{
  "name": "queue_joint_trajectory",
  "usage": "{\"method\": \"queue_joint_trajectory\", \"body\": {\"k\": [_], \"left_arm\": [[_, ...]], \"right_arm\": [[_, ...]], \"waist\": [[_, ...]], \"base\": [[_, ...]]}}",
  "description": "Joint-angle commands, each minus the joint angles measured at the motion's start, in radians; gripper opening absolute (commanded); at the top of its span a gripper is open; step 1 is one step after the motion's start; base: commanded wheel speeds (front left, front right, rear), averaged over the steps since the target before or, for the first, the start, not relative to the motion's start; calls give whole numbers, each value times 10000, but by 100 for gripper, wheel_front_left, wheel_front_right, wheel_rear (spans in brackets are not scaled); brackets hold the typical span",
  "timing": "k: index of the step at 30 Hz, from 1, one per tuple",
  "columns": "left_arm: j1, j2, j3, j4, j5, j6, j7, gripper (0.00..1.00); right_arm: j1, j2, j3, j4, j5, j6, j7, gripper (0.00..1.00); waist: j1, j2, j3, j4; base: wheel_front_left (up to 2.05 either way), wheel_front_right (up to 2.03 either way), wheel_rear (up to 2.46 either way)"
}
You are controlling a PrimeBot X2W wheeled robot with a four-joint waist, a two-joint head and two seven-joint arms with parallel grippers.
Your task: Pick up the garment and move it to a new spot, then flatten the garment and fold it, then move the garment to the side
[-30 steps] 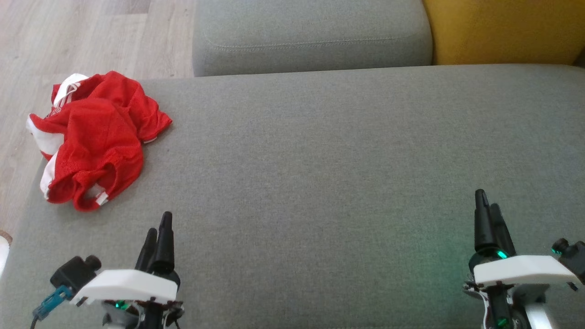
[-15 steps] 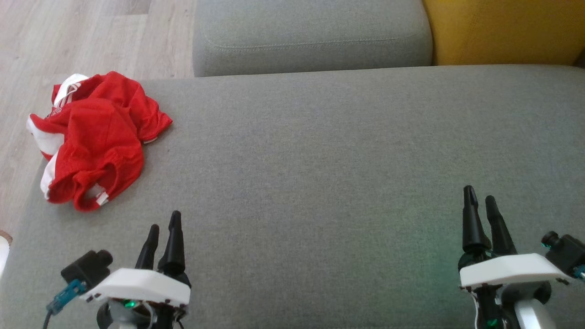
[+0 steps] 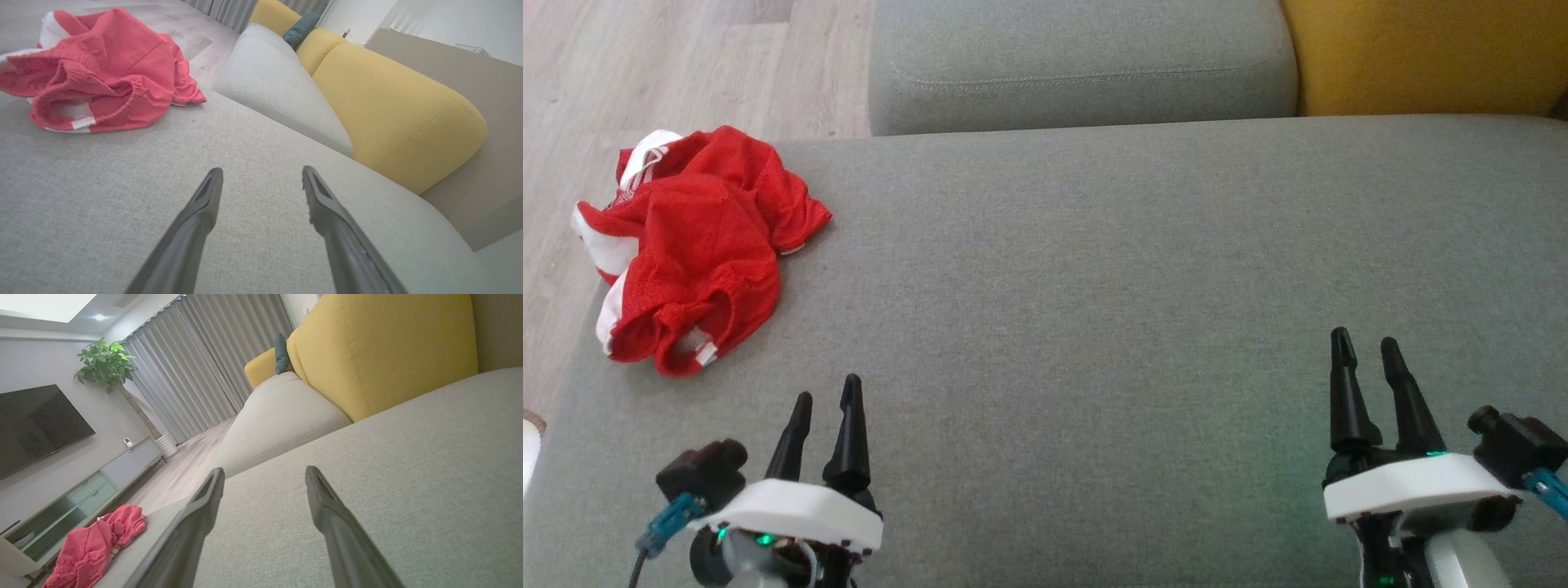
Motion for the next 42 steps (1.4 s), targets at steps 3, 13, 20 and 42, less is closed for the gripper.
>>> {"method": "queue_joint_trajectory", "body": {"k": [3,13,20,42], "left_arm": [[-412,136,132,-451,613,96,-217,100],[-449,151,-103,-580,1841,270,-538,100],[-456,160,-214,-642,2595,370,-742,100],[-506,181,-299,-619,4071,605,-1188,100]], "right_arm": [[-450,-73,267,-413,-643,58,-230,100],[-527,-81,298,-223,-2056,65,-555,100],[-605,-86,335,-61,-2895,69,-761,100],[-791,-96,420,226,-4738,79,-1211,100]], "waist": [[0,0,3,9],[0,0,15,50],[0,0,13,61],[0,0,70,122]], "base": [[0,0,0],[0,0,0],[0,0,0],[0,0,0]]}}
